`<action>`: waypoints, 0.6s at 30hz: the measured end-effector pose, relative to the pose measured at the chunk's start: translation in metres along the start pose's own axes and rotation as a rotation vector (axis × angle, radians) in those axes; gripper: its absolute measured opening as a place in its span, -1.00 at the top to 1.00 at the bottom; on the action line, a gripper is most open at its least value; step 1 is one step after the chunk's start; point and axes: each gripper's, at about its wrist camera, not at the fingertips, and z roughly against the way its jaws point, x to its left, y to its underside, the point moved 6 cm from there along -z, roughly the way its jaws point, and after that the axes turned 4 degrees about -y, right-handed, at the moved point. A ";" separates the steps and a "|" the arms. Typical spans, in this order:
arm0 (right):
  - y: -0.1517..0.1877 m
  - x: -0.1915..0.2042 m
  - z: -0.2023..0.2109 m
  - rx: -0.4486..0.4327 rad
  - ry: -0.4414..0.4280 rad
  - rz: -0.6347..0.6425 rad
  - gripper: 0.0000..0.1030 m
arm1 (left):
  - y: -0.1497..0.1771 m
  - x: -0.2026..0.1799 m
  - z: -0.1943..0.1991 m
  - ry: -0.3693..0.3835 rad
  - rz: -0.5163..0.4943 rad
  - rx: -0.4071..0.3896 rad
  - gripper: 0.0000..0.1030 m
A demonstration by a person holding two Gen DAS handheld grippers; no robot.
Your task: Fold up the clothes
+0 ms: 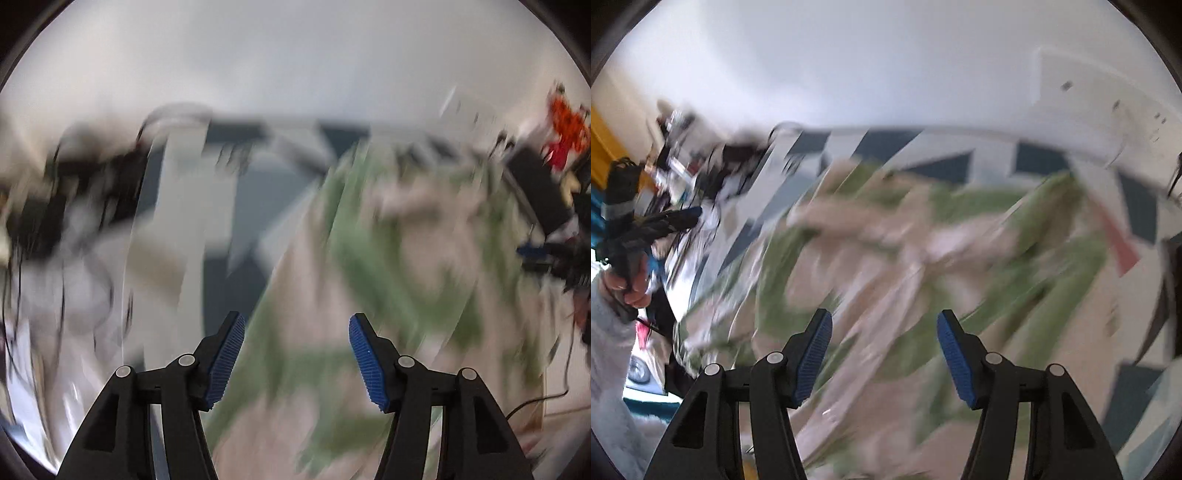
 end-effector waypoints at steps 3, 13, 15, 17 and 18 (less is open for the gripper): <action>0.024 0.032 -0.027 0.040 0.008 0.006 -0.21 | 0.060 0.015 -0.009 0.032 0.027 0.058 -0.14; 0.021 0.104 -0.098 0.107 0.060 0.075 -0.21 | 0.093 -0.017 -0.029 0.109 -0.031 0.044 -0.14; 0.019 0.107 -0.097 0.104 0.077 0.076 -0.21 | 0.085 -0.020 -0.022 0.186 0.000 0.012 -0.14; 0.018 0.107 -0.091 0.093 0.090 0.072 -0.21 | 0.074 -0.021 -0.016 0.221 0.016 -0.028 -0.19; 0.017 0.106 -0.087 0.084 0.101 0.068 -0.21 | 0.069 -0.020 -0.023 0.193 0.010 -0.021 -0.19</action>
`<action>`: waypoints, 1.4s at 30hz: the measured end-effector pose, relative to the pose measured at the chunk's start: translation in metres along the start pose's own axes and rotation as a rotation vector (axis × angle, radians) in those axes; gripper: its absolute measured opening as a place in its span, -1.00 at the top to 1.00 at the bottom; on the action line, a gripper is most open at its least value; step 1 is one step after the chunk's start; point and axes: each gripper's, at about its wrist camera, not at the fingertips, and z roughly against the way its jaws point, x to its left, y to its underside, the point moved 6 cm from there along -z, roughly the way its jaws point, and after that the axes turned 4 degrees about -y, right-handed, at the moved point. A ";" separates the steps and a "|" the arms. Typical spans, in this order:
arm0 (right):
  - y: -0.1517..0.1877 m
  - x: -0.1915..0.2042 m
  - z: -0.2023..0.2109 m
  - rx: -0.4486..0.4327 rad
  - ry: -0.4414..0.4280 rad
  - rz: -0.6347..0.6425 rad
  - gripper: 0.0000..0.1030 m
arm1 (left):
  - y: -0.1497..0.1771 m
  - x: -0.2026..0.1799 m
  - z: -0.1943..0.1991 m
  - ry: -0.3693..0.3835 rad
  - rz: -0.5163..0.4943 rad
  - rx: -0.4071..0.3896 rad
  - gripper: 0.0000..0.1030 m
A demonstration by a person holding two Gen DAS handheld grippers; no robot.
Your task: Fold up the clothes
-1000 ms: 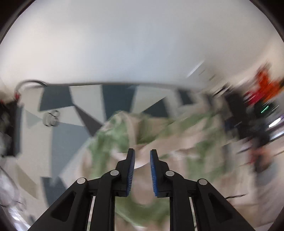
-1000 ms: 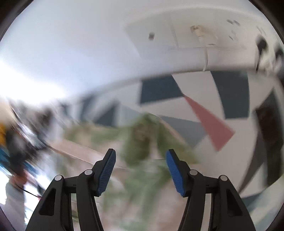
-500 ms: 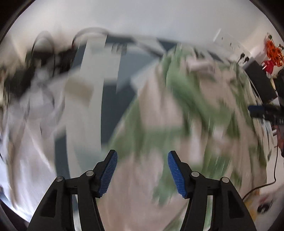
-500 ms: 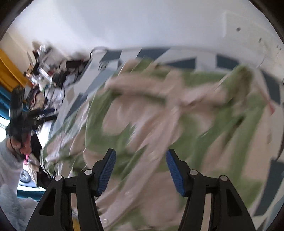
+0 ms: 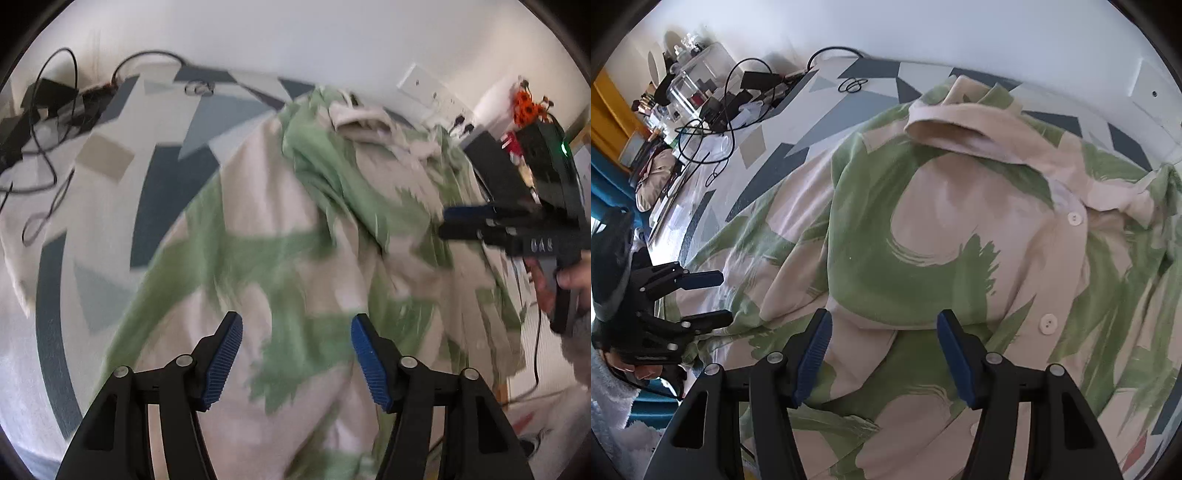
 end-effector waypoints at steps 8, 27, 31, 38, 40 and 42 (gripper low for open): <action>0.003 -0.034 0.036 -0.076 0.067 -0.129 -0.21 | -0.023 -0.007 -0.034 -0.118 -0.084 0.030 0.92; -0.016 -0.042 0.035 -0.080 0.125 -0.066 -0.21 | 0.057 0.102 0.194 -0.246 0.426 -0.299 0.97; -0.029 -0.036 0.037 -0.079 0.198 0.015 -0.21 | 0.071 0.120 0.222 -0.321 0.475 -0.353 0.97; -0.053 0.013 0.007 -0.072 0.244 0.299 -0.21 | 0.063 0.118 0.208 -0.339 0.485 -0.338 0.97; -0.052 0.038 -0.014 -0.050 0.281 0.448 -0.21 | 0.059 0.116 0.208 -0.346 0.503 -0.343 0.97; -0.051 0.054 -0.031 -0.041 0.328 0.576 -0.21 | 0.056 0.117 0.211 -0.364 0.523 -0.356 0.97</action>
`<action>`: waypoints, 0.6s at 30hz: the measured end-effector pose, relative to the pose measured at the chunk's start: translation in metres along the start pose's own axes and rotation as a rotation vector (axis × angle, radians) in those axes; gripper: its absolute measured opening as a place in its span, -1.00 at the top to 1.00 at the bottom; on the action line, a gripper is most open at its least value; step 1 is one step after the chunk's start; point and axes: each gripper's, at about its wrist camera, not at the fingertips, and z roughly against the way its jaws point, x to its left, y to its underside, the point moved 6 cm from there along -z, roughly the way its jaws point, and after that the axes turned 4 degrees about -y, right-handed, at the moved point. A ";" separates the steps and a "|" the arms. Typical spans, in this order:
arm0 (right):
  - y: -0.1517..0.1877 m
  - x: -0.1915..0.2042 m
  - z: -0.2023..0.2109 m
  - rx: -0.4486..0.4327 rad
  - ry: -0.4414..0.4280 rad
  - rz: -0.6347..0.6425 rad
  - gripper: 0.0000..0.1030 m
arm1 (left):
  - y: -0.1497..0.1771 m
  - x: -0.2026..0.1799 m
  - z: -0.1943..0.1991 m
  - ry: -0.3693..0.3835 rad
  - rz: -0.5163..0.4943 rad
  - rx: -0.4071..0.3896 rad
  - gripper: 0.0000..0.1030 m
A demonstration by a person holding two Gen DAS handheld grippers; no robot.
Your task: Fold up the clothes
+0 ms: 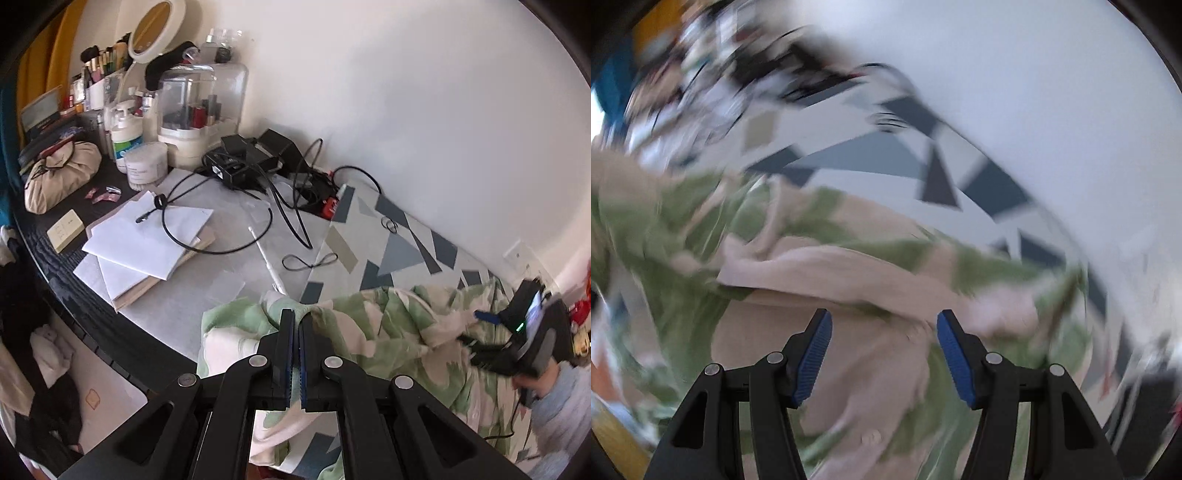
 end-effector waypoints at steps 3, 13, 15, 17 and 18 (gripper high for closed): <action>-0.011 0.009 -0.018 -0.003 0.037 0.099 -0.15 | -0.009 0.000 0.006 -0.046 0.029 -0.035 0.97; -0.082 -0.124 -0.009 -0.224 -0.113 -0.275 0.95 | -0.023 -0.011 -0.009 -0.144 0.089 -0.079 0.97; -0.093 -0.156 -0.024 -0.213 -0.109 -0.348 0.95 | -0.022 -0.010 -0.013 -0.167 0.088 -0.085 0.97; -0.103 -0.183 -0.040 -0.204 -0.104 -0.408 0.95 | -0.019 -0.008 -0.019 -0.203 0.091 -0.090 0.97; -0.108 -0.194 -0.047 -0.195 -0.110 -0.436 0.95 | -0.018 -0.007 -0.025 -0.213 0.095 -0.082 0.97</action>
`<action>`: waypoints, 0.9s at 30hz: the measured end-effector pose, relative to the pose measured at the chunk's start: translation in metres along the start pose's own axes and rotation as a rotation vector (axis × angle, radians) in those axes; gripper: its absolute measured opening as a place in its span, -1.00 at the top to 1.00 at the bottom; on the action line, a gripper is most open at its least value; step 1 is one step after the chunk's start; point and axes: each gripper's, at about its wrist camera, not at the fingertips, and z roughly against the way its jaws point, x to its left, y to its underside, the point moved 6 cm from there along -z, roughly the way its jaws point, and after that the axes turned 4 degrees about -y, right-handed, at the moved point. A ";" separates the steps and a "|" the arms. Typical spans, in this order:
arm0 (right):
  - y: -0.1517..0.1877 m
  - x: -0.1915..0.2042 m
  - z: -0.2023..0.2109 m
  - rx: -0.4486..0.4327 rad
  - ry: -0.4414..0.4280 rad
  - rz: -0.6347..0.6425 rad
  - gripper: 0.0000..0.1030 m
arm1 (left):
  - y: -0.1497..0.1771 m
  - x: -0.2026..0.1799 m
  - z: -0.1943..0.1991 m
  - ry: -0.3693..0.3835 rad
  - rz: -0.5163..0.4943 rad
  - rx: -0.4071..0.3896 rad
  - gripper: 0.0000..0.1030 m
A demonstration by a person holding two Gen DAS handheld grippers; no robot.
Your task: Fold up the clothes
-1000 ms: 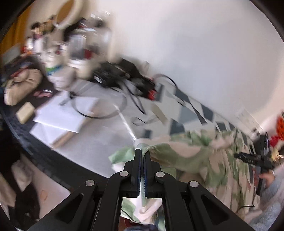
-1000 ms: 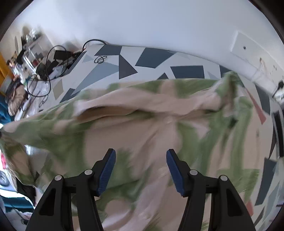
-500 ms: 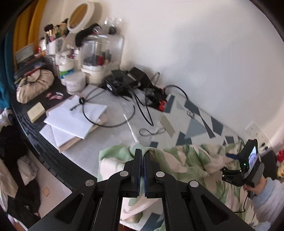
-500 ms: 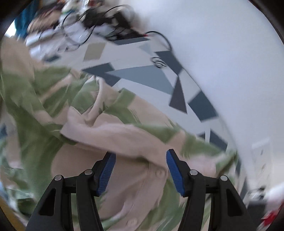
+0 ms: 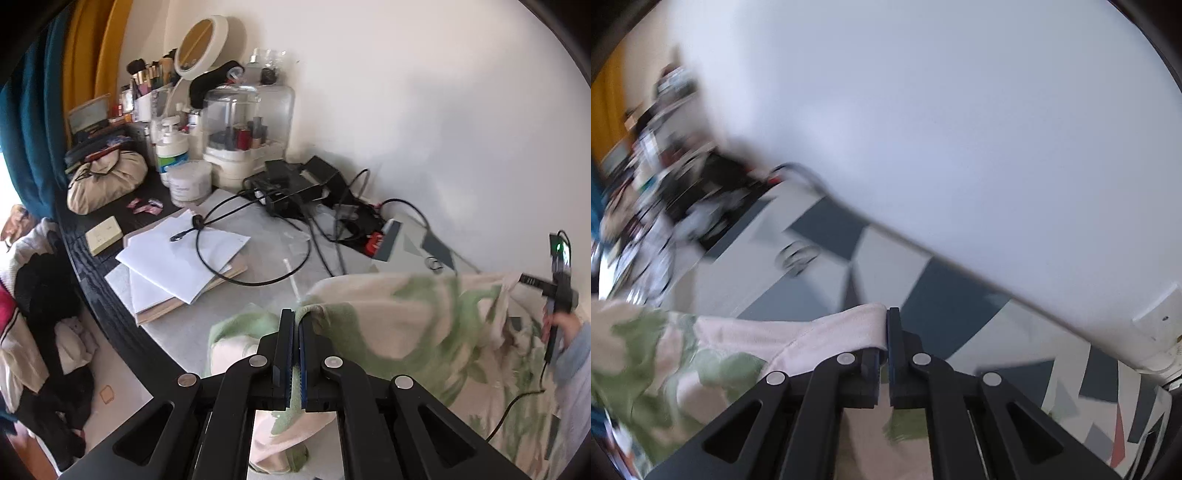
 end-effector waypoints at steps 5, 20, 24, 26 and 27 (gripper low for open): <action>-0.018 -0.018 -0.050 0.115 0.011 -0.017 0.70 | 0.010 0.003 -0.040 -0.070 0.007 0.100 0.95; -0.017 -0.020 -0.007 0.034 -0.017 -0.008 0.17 | 0.006 0.005 -0.053 -0.082 0.014 0.140 0.93; -0.020 -0.012 -0.017 0.084 -0.172 -0.084 0.15 | 0.007 0.007 -0.055 -0.083 0.036 0.134 0.93; -0.011 0.014 -0.023 0.139 -0.267 -0.011 0.15 | 0.009 0.009 -0.056 -0.088 0.044 0.133 0.93; -0.004 0.028 -0.027 0.171 -0.290 0.041 0.15 | 0.010 0.009 -0.057 -0.090 0.048 0.132 0.93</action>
